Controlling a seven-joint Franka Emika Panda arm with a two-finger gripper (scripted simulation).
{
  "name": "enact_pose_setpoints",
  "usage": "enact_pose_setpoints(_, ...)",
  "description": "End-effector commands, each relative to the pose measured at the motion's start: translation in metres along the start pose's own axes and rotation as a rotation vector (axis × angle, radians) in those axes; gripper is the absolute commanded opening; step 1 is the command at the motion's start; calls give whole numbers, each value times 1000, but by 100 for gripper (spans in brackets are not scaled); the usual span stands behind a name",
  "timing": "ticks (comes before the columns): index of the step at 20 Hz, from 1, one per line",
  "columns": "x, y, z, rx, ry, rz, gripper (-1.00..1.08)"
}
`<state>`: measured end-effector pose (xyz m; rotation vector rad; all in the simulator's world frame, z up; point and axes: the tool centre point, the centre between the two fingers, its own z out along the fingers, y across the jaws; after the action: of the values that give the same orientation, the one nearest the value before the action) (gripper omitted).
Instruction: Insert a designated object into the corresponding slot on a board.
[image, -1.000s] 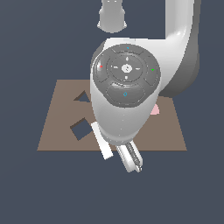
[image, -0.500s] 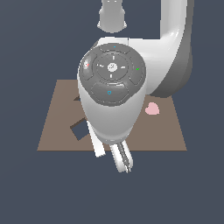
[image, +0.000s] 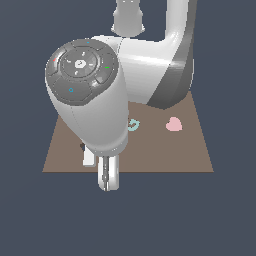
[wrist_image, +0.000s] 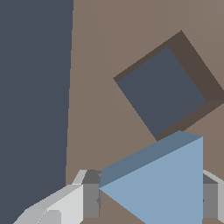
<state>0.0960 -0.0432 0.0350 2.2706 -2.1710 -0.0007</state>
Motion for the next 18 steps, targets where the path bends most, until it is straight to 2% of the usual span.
enact_pose_setpoints(1, 14, 8, -1, 1, 0, 100, -100)
enact_pose_setpoints(11, 62, 65, -3, 1, 0, 571, -100)
enact_pose_setpoints(18, 76, 108, -4, 1, -1, 855, -100)
